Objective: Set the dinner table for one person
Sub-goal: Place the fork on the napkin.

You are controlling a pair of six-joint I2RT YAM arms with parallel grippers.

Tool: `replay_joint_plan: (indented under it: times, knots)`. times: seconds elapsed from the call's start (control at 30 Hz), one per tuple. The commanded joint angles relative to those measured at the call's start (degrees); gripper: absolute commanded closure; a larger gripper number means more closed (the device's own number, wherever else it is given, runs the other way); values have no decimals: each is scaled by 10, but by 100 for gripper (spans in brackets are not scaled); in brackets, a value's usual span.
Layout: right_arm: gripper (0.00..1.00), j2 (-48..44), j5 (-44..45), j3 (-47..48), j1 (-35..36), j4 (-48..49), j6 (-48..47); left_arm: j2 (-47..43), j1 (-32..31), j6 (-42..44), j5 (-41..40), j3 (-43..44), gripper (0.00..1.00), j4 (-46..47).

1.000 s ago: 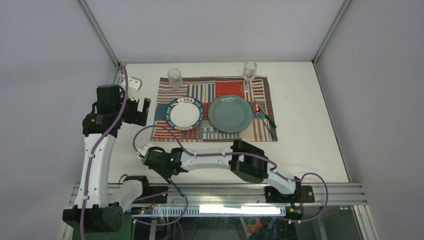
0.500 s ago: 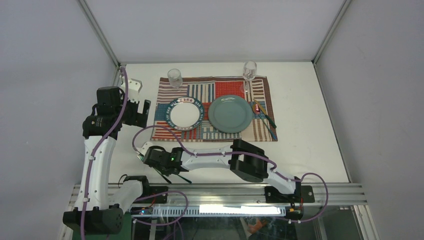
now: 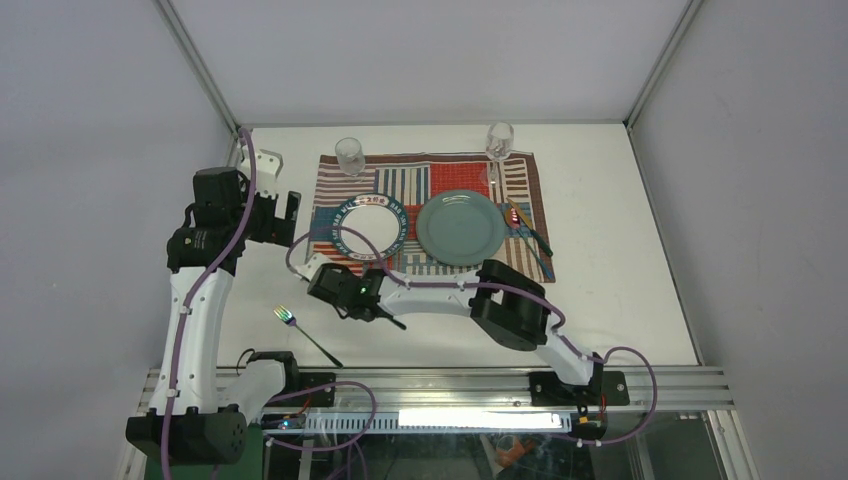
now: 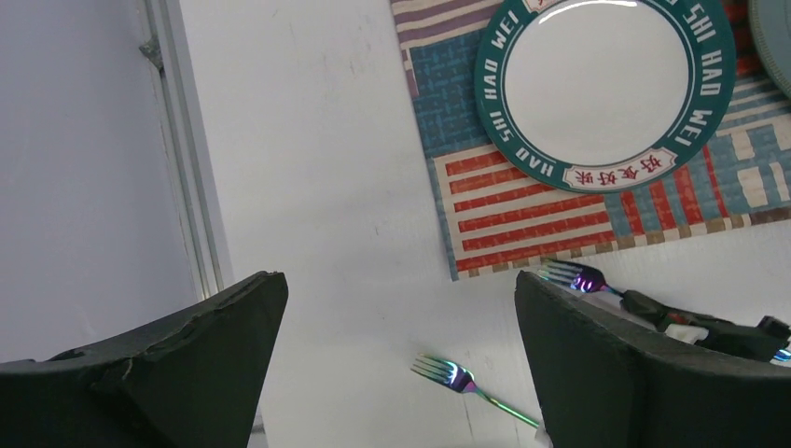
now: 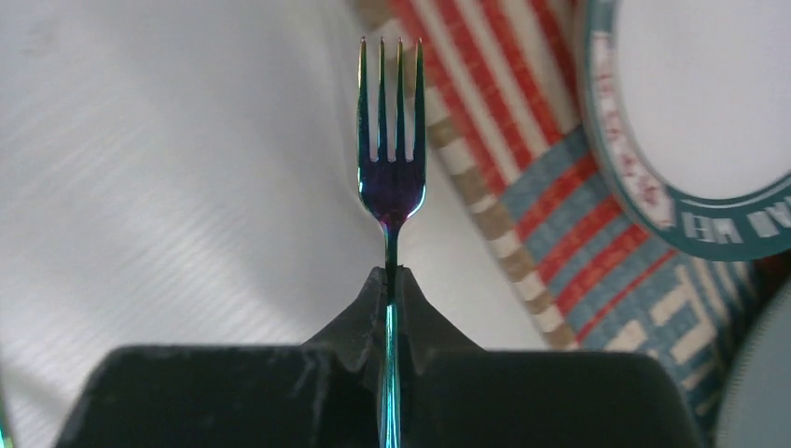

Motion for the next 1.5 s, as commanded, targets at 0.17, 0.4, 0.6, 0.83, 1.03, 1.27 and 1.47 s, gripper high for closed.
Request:
replay_joint_plan:
  times: [0.17,0.4,0.6,0.83,1.03,1.27,1.47]
  knots:
    - [100,-120,36,25,-65,35,-18,8,-3,0,4,3,1,16]
    - [100,-122,-26,92,-89,-39,67,17,-3,-2,13,-6,1,25]
    - [100,-57,-33,170,-142,-91,176,20,-3,-7,15,-14,1,31]
    - [100,31,-55,255,-182,-130,224,19,-2,-9,12,-27,1,34]
    - [100,54,-76,244,-205,-134,258,12,-3,-5,10,-37,1,34]
    - [100,78,-95,262,-219,-126,237,8,-3,-1,16,-55,1,39]
    - [100,72,-134,242,-226,-94,216,1,-3,4,21,-59,1,42]
